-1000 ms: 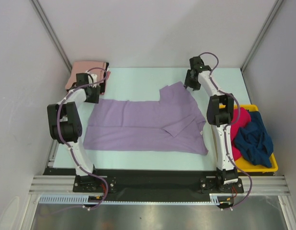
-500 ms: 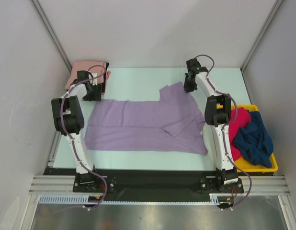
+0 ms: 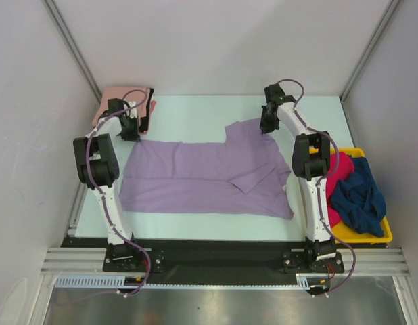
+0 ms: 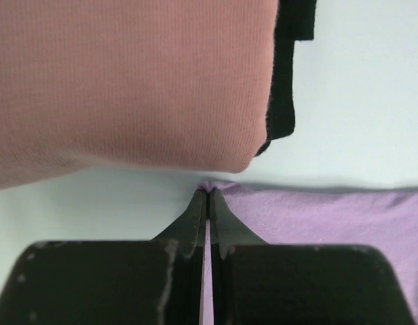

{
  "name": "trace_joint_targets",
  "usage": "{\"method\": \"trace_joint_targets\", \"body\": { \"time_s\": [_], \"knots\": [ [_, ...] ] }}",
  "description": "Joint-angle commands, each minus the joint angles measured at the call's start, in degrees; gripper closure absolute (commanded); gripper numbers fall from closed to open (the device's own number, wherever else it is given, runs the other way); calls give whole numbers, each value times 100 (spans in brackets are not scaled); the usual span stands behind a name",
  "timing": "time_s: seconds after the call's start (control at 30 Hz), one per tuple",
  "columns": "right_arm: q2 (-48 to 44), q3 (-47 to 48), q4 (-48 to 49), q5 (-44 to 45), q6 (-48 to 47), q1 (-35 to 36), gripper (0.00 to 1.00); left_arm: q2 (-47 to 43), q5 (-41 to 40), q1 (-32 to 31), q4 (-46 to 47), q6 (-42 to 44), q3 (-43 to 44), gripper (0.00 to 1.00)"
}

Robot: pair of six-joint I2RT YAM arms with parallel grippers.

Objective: Fold and stack the t-shirts
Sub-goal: Fold the tshirt

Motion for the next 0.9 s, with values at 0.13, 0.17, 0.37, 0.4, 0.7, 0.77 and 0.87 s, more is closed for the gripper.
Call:
{"method": "trace_joint_targets", "body": {
  "time_s": [0.13, 0.17, 0.37, 0.4, 0.7, 0.77, 0.87],
  "knots": [
    [-1925, -1457, 309, -14, 28, 128, 100, -1035, 326, 21, 493, 376, -766, 100],
    [-2147, -1679, 432, 21, 37, 172, 100, -1220, 317, 39, 694, 464, -1063, 100],
    [-3878, -3970, 855, 381, 150, 409, 100, -2389, 483, 223, 1424, 1185, -2294, 100],
    [-4106, -4228, 863, 400, 212, 435, 100, -2582, 536, 276, 1460, 1264, -2410, 99],
    [-6322, -7233, 1426, 417, 1098, 708, 100, -3286, 1301, 777, 1074, 2634, -3324, 100],
    [-6437, -7560, 1478, 409, 1205, 734, 100, -3453, 1301, 812, 1083, 2776, -3596, 100],
    [-6587, -7921, 1496, 549, 1258, 673, 100, -3594, 1354, 926, 1109, 2856, -3781, 100]
  ]
}}
